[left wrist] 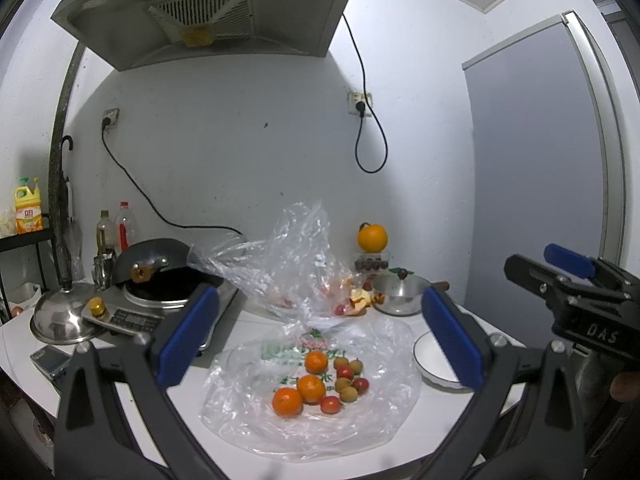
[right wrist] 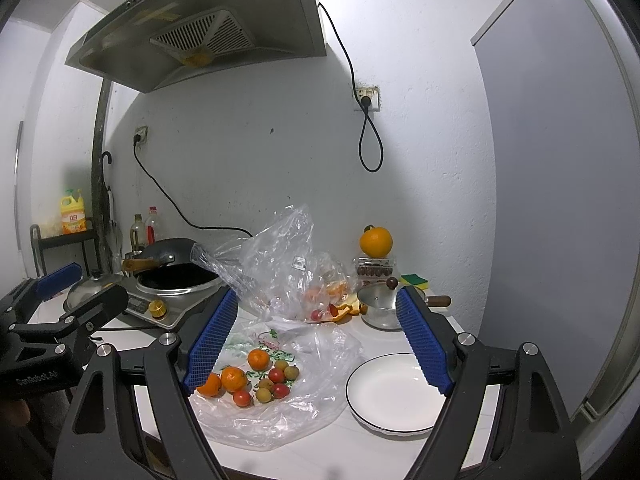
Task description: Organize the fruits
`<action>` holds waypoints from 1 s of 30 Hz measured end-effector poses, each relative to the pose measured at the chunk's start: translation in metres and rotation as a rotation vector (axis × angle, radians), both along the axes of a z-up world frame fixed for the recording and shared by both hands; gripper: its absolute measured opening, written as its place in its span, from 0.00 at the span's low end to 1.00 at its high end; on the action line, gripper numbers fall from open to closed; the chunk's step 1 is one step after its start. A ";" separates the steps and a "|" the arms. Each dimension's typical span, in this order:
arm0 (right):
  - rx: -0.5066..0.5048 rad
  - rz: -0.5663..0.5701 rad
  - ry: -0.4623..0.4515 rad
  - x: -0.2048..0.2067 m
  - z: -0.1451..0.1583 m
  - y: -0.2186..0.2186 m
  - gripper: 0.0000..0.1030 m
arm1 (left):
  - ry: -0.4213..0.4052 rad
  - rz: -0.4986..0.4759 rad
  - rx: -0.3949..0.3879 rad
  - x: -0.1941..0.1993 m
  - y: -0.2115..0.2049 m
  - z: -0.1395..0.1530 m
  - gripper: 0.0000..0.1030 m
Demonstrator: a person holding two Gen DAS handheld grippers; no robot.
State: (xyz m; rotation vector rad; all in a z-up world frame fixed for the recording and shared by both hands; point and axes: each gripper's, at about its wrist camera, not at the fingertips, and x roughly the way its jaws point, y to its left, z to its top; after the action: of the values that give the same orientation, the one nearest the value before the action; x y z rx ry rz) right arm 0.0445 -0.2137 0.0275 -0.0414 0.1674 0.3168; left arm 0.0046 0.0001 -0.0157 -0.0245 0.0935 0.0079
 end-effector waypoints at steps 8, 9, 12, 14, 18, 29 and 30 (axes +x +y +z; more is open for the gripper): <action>-0.004 0.006 0.010 0.004 0.000 0.002 0.82 | -0.001 -0.002 0.000 0.000 0.001 -0.001 0.99; -0.005 0.006 0.011 0.005 0.000 0.002 0.82 | 0.002 -0.002 0.001 0.002 0.001 -0.002 0.99; -0.010 0.010 0.020 0.010 -0.002 0.004 0.82 | 0.014 -0.001 0.000 0.006 0.002 -0.004 0.99; -0.016 0.012 0.032 0.015 -0.006 0.006 0.82 | 0.028 0.001 -0.002 0.011 0.005 -0.007 0.99; -0.029 0.018 0.068 0.029 -0.018 0.012 0.82 | 0.076 0.010 -0.013 0.027 0.011 -0.021 0.99; -0.097 0.031 0.199 0.068 -0.068 0.031 0.82 | 0.232 0.016 -0.027 0.078 0.028 -0.073 0.99; -0.103 0.033 0.210 0.072 -0.072 0.033 0.82 | 0.249 0.013 -0.026 0.084 0.030 -0.078 0.99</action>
State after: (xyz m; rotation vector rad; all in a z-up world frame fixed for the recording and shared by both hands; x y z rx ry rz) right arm 0.1163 -0.1811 -0.0444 -0.1131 0.3914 0.3457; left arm 0.0881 0.0300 -0.0941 -0.0499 0.3421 0.0229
